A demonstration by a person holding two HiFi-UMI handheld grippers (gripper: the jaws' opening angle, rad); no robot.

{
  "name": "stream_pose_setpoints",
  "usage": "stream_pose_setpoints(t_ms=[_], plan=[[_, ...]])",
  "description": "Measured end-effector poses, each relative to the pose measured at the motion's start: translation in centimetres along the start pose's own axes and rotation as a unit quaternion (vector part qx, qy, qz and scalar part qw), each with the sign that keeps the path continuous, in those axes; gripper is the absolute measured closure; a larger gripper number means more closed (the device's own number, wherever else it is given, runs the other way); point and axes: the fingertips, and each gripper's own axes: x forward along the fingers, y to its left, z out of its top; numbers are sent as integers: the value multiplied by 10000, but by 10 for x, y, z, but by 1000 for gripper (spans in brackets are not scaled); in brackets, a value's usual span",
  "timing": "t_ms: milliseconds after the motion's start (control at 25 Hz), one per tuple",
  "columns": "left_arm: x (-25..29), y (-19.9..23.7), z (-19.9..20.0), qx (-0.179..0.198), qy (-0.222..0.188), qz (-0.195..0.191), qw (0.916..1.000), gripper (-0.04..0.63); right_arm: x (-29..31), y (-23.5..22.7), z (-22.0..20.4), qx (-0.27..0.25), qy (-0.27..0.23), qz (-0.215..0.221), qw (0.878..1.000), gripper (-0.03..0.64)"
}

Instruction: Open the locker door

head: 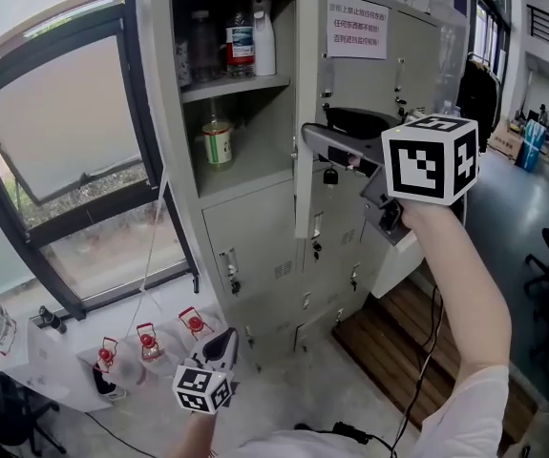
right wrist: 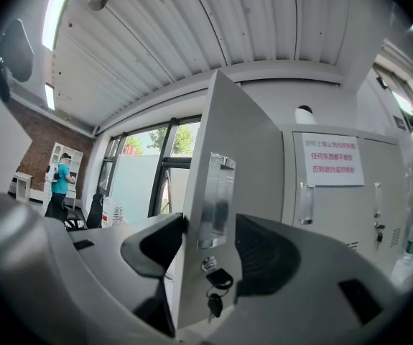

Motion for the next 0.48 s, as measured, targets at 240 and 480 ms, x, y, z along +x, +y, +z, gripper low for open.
stream_pose_setpoints(t_ms=[240, 480], plan=[[19, -23, 4, 84, -2, -301, 9995, 591, -24, -18, -2, 39, 39, -220, 9997, 400], [36, -40, 2, 85, 37, -530, 9986, 591, -50, -43, -4, -4, 62, -650, 9979, 400]])
